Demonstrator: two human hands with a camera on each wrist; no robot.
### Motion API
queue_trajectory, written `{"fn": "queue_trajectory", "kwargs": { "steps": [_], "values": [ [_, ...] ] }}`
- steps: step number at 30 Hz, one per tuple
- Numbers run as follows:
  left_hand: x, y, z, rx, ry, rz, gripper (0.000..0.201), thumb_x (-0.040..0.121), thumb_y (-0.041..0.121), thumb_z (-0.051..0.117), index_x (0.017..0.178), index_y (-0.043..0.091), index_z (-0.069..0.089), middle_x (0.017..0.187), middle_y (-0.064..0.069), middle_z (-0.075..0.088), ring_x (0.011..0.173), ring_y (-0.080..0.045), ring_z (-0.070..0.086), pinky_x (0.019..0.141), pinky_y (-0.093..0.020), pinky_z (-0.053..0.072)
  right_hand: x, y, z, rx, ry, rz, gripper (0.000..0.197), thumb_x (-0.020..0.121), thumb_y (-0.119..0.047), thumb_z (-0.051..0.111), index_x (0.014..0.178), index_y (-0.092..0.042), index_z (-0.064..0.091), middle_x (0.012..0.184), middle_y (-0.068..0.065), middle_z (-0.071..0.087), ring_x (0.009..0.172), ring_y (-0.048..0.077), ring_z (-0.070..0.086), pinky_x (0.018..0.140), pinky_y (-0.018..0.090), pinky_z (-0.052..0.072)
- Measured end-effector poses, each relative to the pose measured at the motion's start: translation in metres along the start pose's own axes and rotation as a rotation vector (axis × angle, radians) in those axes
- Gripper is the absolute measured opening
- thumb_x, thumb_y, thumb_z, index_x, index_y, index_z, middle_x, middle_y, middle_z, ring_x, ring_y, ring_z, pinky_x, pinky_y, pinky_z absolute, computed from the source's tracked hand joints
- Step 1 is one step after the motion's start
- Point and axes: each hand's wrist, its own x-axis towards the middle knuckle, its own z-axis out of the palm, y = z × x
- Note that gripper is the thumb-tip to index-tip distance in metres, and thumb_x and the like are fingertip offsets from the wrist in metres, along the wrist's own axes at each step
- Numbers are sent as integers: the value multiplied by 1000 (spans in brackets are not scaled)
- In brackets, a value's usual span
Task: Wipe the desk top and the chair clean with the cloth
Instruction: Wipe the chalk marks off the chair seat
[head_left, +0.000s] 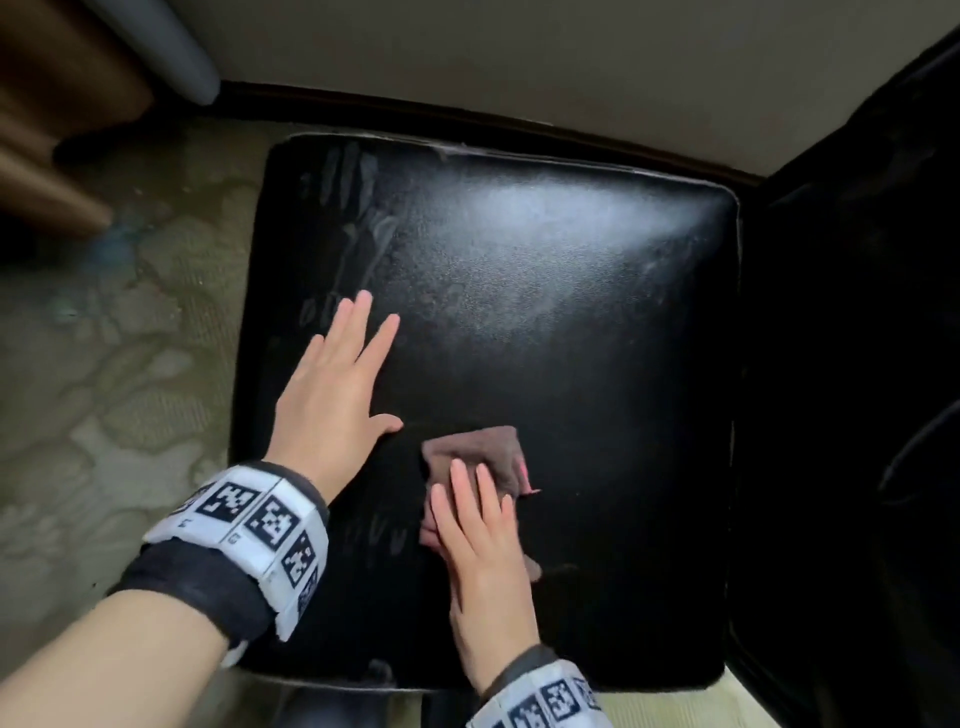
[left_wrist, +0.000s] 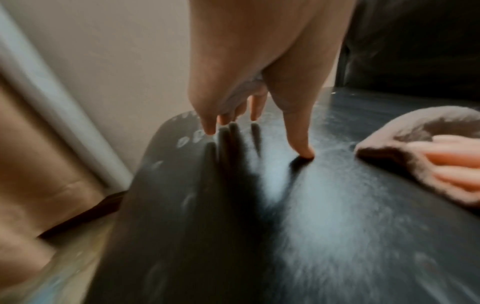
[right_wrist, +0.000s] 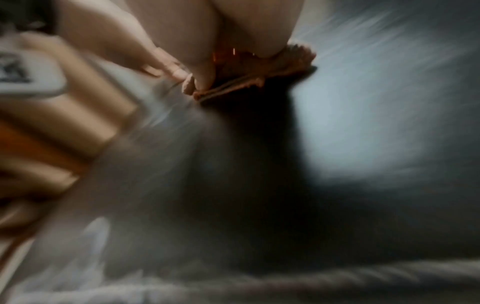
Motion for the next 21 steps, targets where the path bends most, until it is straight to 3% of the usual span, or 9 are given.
{"fn": "queue_trajectory", "kwargs": {
  "steps": [2, 4, 7, 9, 10, 13, 15, 18, 21],
  "values": [
    [-12, -19, 2, -15, -17, -70, 102, 76, 32, 76, 152, 21, 8, 159, -2, -10, 147, -17, -7, 117, -35, 10, 22, 14, -11, -66, -35, -150, 56, 82, -14, 38, 138, -17, 40, 149, 4, 34, 139, 21, 21, 114, 36, 13],
    [-22, -29, 4, -48, -48, -91, 104, 77, 36, 74, 152, 25, 3, 158, 0, -15, 146, -16, -9, 117, -36, 11, 53, 43, -31, -167, -16, -187, 53, 87, -26, 40, 140, -20, 36, 150, 2, 29, 139, 21, 23, 116, 35, 15],
    [-30, -31, 11, -158, -34, -153, 105, 78, 36, 73, 151, 29, -3, 157, 0, -22, 145, -14, -12, 114, -35, 23, 106, 69, -59, -123, 98, 67, 62, 90, -41, 34, 145, -13, 30, 154, 8, 14, 142, 27, 9, 113, 42, 11],
    [-32, -30, 15, -264, -29, -303, 112, 76, 36, 75, 150, 27, -8, 156, -5, -25, 146, -19, -9, 106, -34, 36, 123, 53, -55, -69, 124, 187, 59, 92, -32, 40, 145, -9, 28, 155, 13, 11, 142, 32, 2, 114, 47, 9],
    [-34, -31, 16, -327, -42, -384, 115, 74, 36, 77, 150, 27, -9, 156, -8, -23, 147, -22, -4, 104, -35, 37, 121, 40, -46, -87, 113, 161, 57, 91, -23, 43, 144, -8, 30, 155, 14, 13, 142, 34, 2, 114, 48, 10],
    [-38, -44, 13, -440, -99, -463, 109, 77, 24, 77, 151, 27, -2, 158, -11, -10, 144, -29, 17, 108, -36, 30, 67, -9, -5, -211, 10, -327, 60, 80, -16, 36, 140, -10, 33, 152, 9, 22, 139, 31, 13, 112, 43, 10],
    [-41, -55, 8, -434, -125, -413, 102, 80, 10, 73, 151, 28, 2, 159, -9, -4, 135, -31, 36, 107, -36, 32, 16, -18, 33, -314, -198, -628, 55, 90, -19, 31, 144, -14, 24, 153, 2, 15, 139, 28, 17, 114, 40, 8],
    [-45, -70, 1, -422, -153, -367, 96, 83, -10, 59, 151, 33, 5, 160, -3, 0, 111, -28, 56, 98, -35, 44, 7, -5, 42, -252, -414, -811, 74, 94, -34, 50, 150, -14, 5, 157, -2, 5, 144, 18, 9, 114, 34, 23],
    [-44, -75, 3, -409, -167, -364, 96, 82, -16, 50, 150, 35, 6, 160, -1, 0, 104, -29, 59, 93, -37, 47, 68, 8, 2, -198, -313, -855, 48, 94, -18, 40, 141, -18, 33, 150, -2, 33, 139, 18, 27, 112, 36, 23]
  ]
}}
